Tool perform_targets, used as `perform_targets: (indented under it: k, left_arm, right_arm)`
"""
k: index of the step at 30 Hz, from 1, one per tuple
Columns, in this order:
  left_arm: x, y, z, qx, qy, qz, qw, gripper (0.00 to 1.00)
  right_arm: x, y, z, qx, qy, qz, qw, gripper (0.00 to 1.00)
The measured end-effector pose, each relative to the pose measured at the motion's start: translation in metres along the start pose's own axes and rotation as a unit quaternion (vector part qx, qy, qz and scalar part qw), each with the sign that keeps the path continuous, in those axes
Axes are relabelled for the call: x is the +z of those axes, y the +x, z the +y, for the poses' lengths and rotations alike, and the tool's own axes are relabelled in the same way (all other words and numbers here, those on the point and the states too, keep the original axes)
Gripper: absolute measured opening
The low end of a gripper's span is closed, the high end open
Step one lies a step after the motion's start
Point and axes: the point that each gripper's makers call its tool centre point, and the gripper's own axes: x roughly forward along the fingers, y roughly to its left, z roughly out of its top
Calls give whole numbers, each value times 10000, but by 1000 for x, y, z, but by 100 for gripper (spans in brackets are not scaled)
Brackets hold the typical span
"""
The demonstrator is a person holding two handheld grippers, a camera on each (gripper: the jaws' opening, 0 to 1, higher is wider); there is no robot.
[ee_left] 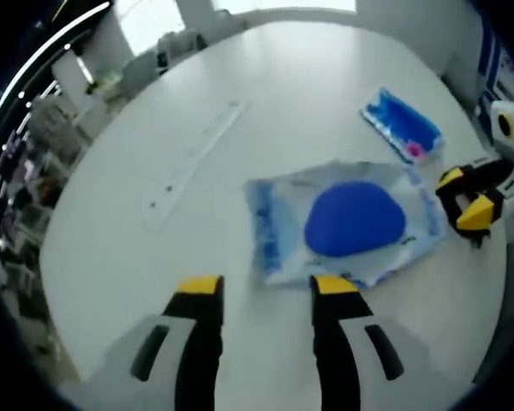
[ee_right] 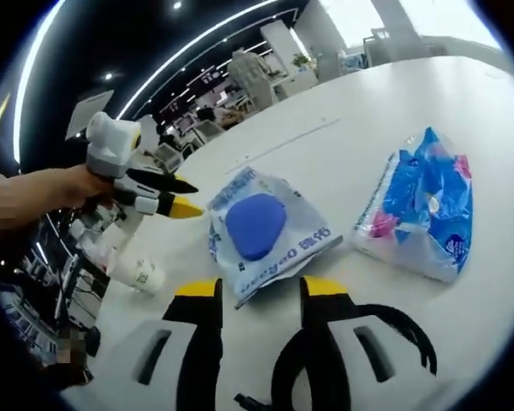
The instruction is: Arrange the tabletop items into an orderly group along one side of the table until the central work area is clear of visible clutter.
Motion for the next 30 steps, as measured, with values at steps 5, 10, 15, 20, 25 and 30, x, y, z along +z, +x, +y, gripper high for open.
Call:
perform_targets:
  k: [5,10,15,20,25,30]
  left_arm:
    - [3,7,1,-129,-267,-35,9996,33]
    - [3,15,2,-193,-486,-45,9986,29]
    - [0,23,1,-334,-861,-117,9957,26]
    - [-5,28,-2,-449,-1135,-77,9925,21]
    - [-4,32,-3,-459,-1124,-99,9926,19]
    - [-4,35,-6,-499,-1332,-74,9898,16]
  right_arm:
    - [-2,4,1,86,282,78,9995,28]
    - [-7,9,2,160,517,160,9984,25]
    - [-11,13,2,186,725,189,9970,20]
    - [-11,18,3,213,914,193,9954,16]
    - [-14,22,2,227,916,282,9951,14]
    - [-14,23,0,246,1096,294,9932,10]
